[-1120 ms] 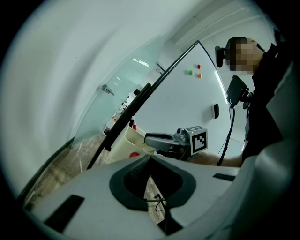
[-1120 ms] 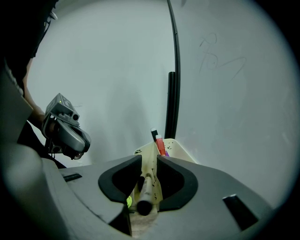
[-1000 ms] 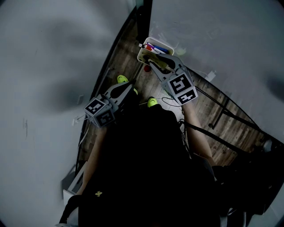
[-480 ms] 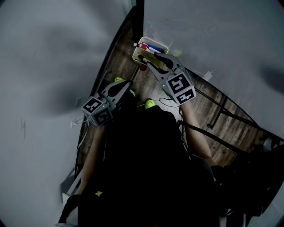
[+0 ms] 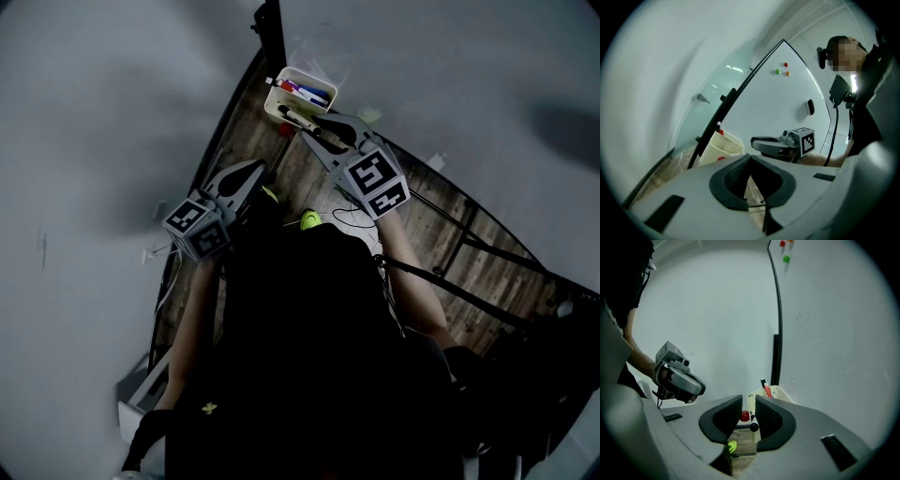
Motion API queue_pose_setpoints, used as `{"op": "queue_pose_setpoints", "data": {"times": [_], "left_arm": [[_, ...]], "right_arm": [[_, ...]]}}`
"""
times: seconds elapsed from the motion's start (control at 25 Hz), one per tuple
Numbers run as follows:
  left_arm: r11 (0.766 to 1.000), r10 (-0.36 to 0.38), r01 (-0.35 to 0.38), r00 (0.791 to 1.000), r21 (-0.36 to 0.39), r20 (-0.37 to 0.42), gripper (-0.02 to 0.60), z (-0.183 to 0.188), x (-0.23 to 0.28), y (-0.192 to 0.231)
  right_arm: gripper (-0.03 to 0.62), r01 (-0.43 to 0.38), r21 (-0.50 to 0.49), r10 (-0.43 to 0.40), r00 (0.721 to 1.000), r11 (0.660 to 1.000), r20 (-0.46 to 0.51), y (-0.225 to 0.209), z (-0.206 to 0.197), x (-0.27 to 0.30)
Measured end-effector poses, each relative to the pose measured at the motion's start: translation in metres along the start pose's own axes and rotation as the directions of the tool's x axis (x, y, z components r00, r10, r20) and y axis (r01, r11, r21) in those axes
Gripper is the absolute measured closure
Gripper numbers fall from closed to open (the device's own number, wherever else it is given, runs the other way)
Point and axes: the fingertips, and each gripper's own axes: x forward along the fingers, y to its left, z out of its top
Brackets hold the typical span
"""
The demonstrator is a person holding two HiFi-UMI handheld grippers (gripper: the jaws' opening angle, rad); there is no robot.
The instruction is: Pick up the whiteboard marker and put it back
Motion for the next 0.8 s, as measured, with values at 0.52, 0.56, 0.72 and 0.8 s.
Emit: {"op": "queue_pose_setpoints", "data": {"times": [0.52, 0.56, 0.72, 0.8], "left_arm": [[1.000, 0.020, -0.020, 1.000, 0.009, 0.012, 0.561, -0.009, -0.009, -0.019], [1.000, 0.016, -0.016, 1.000, 0.010, 0.012, 0.561, -0.010, -0.010, -0.019], [1.000, -0.007, 0.007, 1.000, -0.003, 0.004, 0.561, -0.016, -0.012, -0.025], [1.000, -0.013, 0.014, 1.000, -0.010, 0.012, 0.561, -0.018, -0.015, -0.025]], "right_arm": [[0.589, -0.073, 0.002, 0.073, 0.997, 0.997, 0.009, 0.022, -0.007, -0.022], [0.589, -0.074, 0.008, 0.074, 0.997, 0.997, 0.008, 0.023, -0.009, -0.022], [0.589, -0.067, 0.023, 0.067, 0.998, 0.998, 0.006, 0.030, -0.011, -0.026], [0.589, -0.060, 0.025, 0.060, 0.998, 0.998, 0.010, 0.033, -0.010, -0.027]]}}
